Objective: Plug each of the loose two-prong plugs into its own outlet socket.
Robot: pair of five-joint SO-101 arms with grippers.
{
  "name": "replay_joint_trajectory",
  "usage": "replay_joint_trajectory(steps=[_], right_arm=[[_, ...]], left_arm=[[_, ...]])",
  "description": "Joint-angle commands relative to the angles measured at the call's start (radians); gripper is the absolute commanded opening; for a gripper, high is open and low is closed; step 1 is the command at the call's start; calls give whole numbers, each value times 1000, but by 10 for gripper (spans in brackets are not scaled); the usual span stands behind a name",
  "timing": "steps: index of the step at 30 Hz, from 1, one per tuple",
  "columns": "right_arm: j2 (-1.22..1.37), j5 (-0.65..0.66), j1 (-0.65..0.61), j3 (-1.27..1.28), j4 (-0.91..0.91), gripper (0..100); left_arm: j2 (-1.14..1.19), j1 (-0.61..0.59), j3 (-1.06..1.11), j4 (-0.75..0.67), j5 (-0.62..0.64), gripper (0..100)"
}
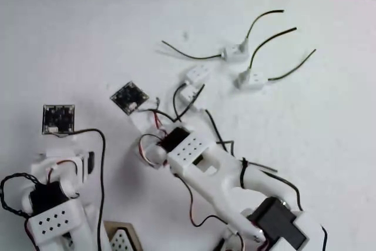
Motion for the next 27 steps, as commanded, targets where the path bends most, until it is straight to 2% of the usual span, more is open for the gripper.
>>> replay_joint_trajectory(steps=[1, 10, 16, 20, 27], right_arm=[[30, 31, -22, -21, 19, 16], [173, 35, -33, -78, 19, 16], [177, 35, -33, -87, 22, 16], [96, 35, -33, -94, 77, 16], [-202, 35, -27, -109, 216, 16]], left_arm=[[-18, -5, -5, -8, 11, 260], [-18, -5, -5, -8, 11, 260], [-18, -5, -3, -8, 11, 260], [-18, -5, -3, -9, 11, 260], [-18, -5, -3, -12, 11, 260]])
